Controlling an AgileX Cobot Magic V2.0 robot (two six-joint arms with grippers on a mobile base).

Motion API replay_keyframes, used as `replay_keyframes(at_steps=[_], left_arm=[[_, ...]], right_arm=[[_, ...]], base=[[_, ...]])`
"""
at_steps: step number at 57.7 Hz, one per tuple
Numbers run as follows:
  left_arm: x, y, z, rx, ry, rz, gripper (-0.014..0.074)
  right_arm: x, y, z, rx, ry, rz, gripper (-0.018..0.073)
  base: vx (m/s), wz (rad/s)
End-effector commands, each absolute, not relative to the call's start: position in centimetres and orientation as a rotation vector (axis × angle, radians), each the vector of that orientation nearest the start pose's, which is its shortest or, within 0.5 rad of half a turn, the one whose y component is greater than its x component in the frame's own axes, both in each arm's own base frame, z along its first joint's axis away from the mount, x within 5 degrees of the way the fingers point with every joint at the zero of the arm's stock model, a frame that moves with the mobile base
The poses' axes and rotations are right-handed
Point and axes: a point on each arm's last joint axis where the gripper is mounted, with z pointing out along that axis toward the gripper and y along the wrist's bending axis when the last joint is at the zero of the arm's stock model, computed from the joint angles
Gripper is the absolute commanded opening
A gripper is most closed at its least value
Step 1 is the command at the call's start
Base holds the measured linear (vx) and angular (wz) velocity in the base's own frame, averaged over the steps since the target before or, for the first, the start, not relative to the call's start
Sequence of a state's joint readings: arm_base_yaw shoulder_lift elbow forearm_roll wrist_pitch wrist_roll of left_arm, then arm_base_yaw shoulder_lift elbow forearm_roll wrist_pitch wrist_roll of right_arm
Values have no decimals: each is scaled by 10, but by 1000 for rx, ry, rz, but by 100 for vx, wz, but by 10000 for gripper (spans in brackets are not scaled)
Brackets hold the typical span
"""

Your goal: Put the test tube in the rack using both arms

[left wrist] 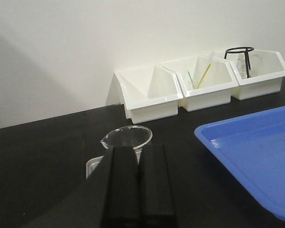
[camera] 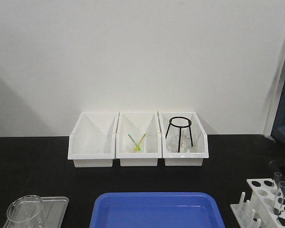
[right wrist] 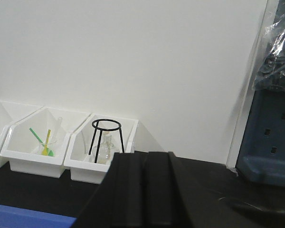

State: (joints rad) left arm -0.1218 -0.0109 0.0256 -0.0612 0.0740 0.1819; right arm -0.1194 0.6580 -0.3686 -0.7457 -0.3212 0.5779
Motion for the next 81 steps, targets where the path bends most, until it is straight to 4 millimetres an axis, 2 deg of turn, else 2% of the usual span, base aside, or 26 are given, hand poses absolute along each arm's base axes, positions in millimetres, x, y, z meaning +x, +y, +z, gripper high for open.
replay_keyframes(at_steps=[1,12,21,30,47,56,81], left_arm=[[57,-7,205,176,1488,-4,-6],[57,-7,205,176,1488,-4,-6],[57,-7,205,176,1488,-4,-6],[57,-7,205,176,1488,-4,-6],[57,-7,205,176,1488,-4,-6],[57,-7,205,176,1488,-4,-6],[56,-7,205,176,1487,-4,-6]], right_arm=[[140,6,316,-207,1439,-18,-11],[133,5,305,-138,1448,26,-11],[111,1,275,-15,1432,45,-11],[88,-2,244,35,1405,4,-11],[65,-4,208,56,1480,-61,-11],[55,-5,203,20,1496,-122,-11],[56,1,202,-75,1500,-58,-11]], base=[[0,0],[0,0],[0,0],[0,0],[0,0],[0,0],[0,0]])
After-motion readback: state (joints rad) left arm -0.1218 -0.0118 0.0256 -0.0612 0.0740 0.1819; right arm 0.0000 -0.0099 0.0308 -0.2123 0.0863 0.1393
